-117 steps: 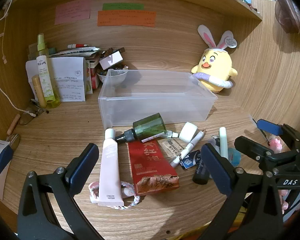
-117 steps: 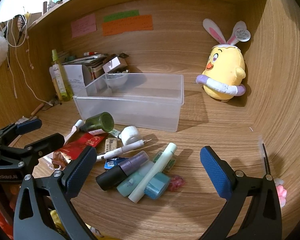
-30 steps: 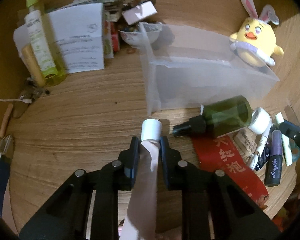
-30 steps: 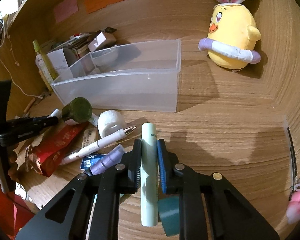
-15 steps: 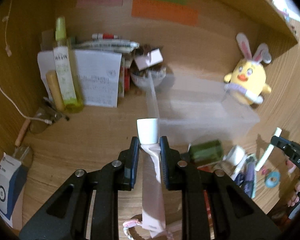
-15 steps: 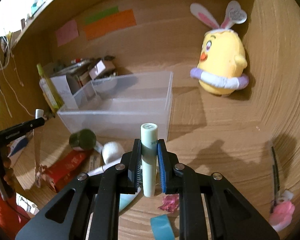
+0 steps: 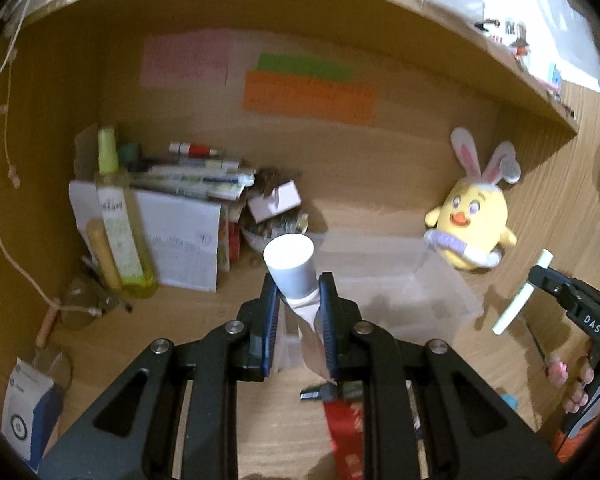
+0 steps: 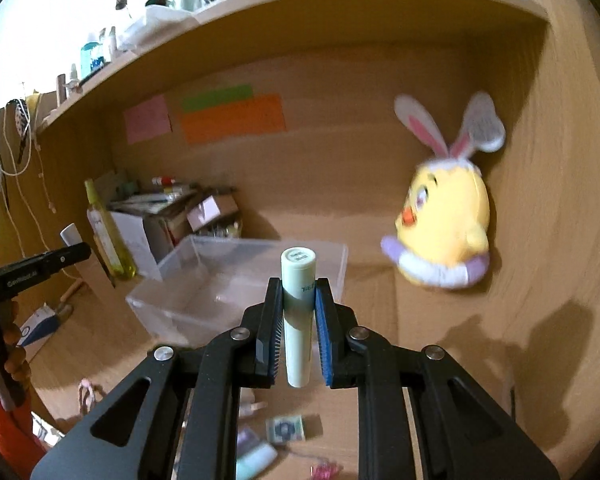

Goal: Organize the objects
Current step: 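Grasp pink tube with left tool while right tool grasps mint-green stick, drop both in box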

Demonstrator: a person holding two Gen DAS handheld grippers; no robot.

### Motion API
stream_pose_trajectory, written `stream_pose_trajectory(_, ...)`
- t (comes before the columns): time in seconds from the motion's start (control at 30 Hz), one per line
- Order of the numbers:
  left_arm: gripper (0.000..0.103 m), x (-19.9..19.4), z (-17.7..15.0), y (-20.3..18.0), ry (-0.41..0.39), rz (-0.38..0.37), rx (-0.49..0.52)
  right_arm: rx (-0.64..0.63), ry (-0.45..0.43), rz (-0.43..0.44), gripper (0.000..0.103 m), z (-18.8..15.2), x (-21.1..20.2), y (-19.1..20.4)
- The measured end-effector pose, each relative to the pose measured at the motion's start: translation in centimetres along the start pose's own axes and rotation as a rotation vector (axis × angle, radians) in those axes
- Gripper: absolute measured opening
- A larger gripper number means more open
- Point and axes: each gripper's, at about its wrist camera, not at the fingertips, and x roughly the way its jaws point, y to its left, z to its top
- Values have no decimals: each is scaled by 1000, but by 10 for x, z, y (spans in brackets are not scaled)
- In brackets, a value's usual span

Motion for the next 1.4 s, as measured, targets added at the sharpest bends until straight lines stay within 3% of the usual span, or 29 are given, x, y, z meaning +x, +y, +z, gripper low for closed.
stream_pose_trajectory(0.27,19,14,32,-10,-54,39,18,-89,22,-31,14,21,42,16)
stream_pose_trajectory(0.47,19,47,42,-19,-22,103,56,-158,95,-85,14,19,78,18)
stream_pose_trajectory(0.67,19,93,32,-27,71,161,118,-243,171,-118,14,11,106,21)
stream_pose_trajectory(0.87,19,138,24,-25,201,131,100,-305,233,-105,14,7,133,32)
stream_pose_trajectory(1.07,20,163,19,-28,283,93,101,-304,305,-28,15,2,162,47)
stream_pose_trajectory(1.27,31,154,19,-31,272,69,108,-267,335,34,23,2,171,51)
stream_pose_trajectory(1.4,49,131,22,-29,241,53,110,-241,330,44,25,4,163,45)
